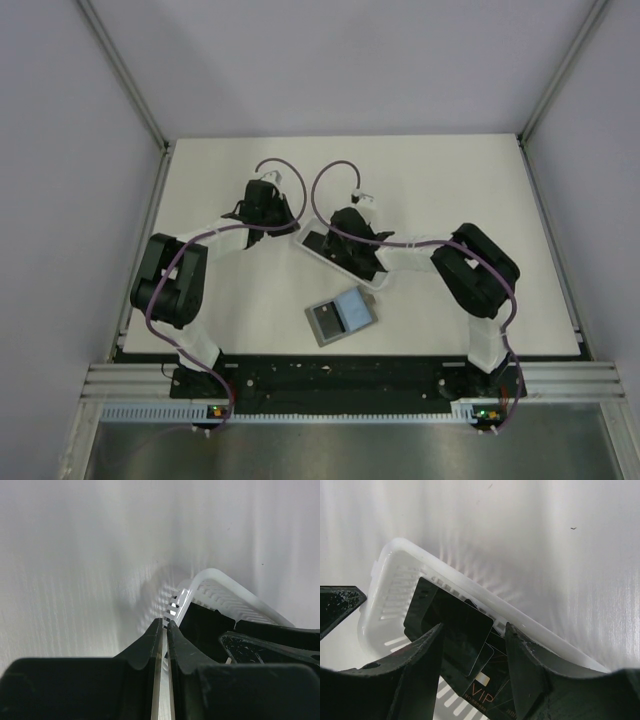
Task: Put the credit cards into the card holder
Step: Pick up the credit card from the storage box.
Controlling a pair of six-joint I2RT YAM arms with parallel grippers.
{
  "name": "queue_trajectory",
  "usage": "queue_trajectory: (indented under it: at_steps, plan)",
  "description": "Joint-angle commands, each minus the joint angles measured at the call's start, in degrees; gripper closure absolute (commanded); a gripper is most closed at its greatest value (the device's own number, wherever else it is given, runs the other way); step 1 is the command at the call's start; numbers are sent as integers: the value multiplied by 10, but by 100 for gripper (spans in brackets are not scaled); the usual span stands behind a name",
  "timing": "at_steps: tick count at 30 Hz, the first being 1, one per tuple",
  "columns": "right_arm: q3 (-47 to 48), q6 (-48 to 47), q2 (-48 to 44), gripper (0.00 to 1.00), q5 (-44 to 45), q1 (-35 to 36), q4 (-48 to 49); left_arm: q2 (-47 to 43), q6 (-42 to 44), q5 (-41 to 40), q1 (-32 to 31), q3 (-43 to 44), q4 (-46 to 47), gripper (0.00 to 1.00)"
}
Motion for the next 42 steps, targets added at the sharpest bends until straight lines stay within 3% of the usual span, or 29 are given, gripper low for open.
queue_trajectory:
  at_steps: [1, 17, 42]
  plan:
    - [-20, 8, 24, 48, -52, 4, 63, 0, 0, 9, -10, -14, -20, 87]
    - [-57, -19, 33, 48, -147, 4, 217, 5, -1, 11, -13, -13, -19, 89]
    - [-95, -35, 11, 49, -170, 3, 306, 7, -2, 13, -14, -15, -20, 90]
